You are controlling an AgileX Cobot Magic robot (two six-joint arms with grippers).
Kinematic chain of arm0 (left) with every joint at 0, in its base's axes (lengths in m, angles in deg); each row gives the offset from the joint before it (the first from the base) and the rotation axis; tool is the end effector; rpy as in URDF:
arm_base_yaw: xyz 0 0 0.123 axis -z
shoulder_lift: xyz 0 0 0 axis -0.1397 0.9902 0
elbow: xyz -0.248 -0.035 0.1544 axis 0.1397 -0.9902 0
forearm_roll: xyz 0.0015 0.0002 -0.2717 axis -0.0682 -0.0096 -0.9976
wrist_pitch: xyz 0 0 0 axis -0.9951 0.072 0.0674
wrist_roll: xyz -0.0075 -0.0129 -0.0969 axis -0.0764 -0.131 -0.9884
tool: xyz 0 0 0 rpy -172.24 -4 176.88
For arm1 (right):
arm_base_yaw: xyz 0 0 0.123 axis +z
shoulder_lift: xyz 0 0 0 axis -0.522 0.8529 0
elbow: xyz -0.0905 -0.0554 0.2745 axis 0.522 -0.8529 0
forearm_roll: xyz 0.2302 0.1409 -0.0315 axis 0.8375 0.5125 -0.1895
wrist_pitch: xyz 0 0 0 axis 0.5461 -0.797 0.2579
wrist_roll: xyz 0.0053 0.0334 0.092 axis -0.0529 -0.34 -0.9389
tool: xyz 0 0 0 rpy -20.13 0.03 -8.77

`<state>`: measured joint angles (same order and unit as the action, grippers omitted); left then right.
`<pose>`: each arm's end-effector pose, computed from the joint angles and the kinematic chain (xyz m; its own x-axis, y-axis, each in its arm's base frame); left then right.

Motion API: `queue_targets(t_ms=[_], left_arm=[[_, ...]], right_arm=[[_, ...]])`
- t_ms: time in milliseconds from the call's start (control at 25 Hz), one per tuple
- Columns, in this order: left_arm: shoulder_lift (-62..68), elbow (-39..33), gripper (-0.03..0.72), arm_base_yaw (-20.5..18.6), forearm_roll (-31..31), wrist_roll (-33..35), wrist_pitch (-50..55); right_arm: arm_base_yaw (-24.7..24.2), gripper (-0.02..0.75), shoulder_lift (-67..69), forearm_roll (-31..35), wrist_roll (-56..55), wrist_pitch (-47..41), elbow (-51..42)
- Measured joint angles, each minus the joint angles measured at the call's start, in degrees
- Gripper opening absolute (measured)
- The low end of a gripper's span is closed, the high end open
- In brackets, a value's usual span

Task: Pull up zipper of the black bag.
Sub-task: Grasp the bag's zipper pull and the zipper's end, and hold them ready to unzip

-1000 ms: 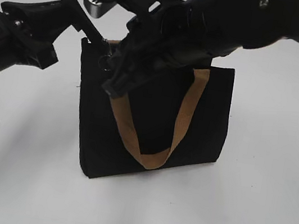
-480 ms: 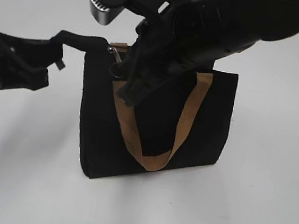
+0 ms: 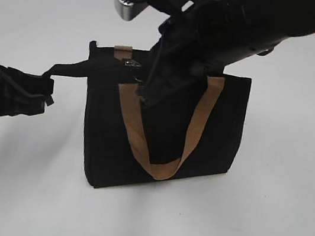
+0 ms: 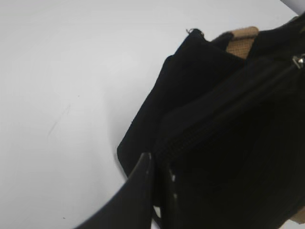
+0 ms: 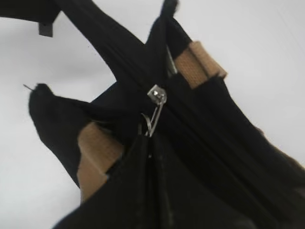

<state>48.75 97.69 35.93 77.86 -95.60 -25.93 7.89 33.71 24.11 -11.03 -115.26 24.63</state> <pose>0.2164 -0.1146 0.1926 -0.4398 0.1024 -0.8922 0.4200 0.9016 -0.1036 0.2985 0.2539 0.2646 -0.2692 -0.7138 -0.6466 -0.8364 0.5061 -0.2106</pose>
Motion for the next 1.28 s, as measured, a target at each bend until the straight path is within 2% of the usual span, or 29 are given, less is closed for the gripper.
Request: queue_targets(t_ms=[280, 640, 760, 880, 1080, 1280], left_arm=[[0.0, 0.0, 0.005, -0.6, -2.7, 0.0, 0.1], [0.0, 0.0, 0.005, -0.6, -3.1, 0.0, 0.2], [0.0, 0.0, 0.005, -0.6, -3.1, 0.0, -0.2], [0.0, 0.0, 0.005, -0.6, -3.1, 0.0, -1.6], [-0.6, 0.0, 0.005, -0.6, -2.9, 0.0, -6.4], [-3.8, 0.0, 0.005, -0.6, -2.5, 0.0, -10.6]], right_arm=[[-6.4, 0.0, -2.3, -0.1, -2.0, -0.9, 0.0], [-16.0, 0.0, -3.6, -0.2, -2.8, -5.9, 0.0], [-15.0, 0.0, -3.8, 3.3, -2.5, -5.6, 0.0], [-11.1, 0.001, -3.9, 7.3, 0.6, -3.1, 0.0], [-5.0, 0.106, -2.9, 9.4, 5.8, 4.0, 0.0], [-4.6, 0.156, 0.7, 9.6, 6.6, 5.3, 0.0]])
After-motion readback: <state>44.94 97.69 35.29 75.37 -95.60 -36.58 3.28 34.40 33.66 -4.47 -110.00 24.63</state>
